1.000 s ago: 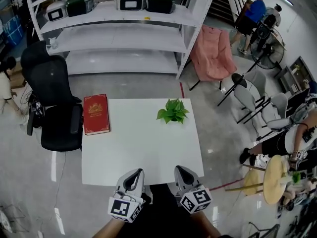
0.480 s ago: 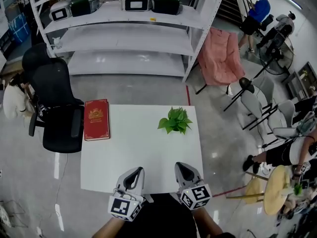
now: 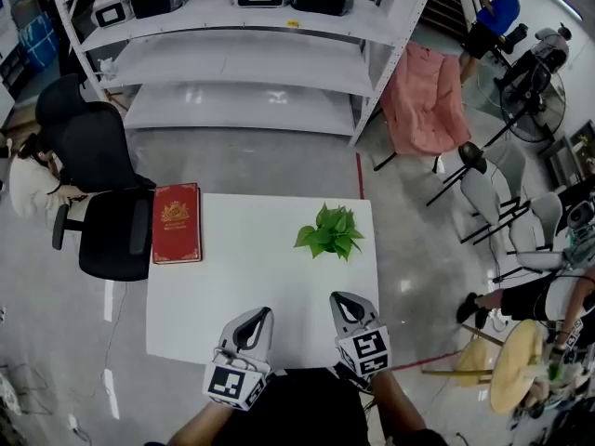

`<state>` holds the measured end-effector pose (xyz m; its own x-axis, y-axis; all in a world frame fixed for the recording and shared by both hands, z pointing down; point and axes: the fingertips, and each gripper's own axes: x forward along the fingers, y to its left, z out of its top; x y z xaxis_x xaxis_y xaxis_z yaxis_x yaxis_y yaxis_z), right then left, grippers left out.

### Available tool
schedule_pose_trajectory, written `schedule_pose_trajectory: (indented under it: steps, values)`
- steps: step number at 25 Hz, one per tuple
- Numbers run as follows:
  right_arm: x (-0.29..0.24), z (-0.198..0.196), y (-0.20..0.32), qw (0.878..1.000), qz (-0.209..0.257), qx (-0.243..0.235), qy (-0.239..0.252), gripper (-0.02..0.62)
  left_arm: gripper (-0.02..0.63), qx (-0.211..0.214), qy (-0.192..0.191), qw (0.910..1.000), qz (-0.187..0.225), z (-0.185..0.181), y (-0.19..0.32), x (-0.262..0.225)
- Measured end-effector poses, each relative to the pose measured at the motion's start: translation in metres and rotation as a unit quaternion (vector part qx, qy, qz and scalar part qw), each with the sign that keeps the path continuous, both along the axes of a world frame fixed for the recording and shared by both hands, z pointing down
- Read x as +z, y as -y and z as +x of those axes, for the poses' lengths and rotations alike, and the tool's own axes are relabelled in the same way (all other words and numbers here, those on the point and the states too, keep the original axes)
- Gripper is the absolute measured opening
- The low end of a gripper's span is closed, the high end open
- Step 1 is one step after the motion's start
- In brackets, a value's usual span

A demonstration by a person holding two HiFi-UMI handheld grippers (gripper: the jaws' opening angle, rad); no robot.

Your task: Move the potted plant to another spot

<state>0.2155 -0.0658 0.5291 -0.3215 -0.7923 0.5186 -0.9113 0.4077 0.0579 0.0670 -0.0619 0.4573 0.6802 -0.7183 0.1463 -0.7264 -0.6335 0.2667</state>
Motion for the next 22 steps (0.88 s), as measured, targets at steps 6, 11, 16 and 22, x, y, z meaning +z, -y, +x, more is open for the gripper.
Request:
schedule_pose_trajectory:
  steps: [6,11,16,22]
  values:
    - [0.025,0.001,0.025,0.995,-0.039,-0.058,-0.069,0.009,0.014,-0.003,0.007,0.9999,-0.009,0.006,0.018,0.003]
    - [0.055,0.002,0.043,0.984,-0.073,-0.104,-0.123,0.009,0.014,-0.006,0.010,0.9998,-0.014,0.011,0.033,0.005]
    - [0.084,0.009,0.062,0.970,-0.091,-0.127,-0.183,0.009,0.014,-0.010,0.012,0.9997,-0.021,0.014,0.048,0.009]
    - [0.110,0.020,0.082,0.956,-0.112,-0.148,-0.228,0.018,0.014,-0.010,0.014,0.9994,-0.030,0.024,0.063,0.015]
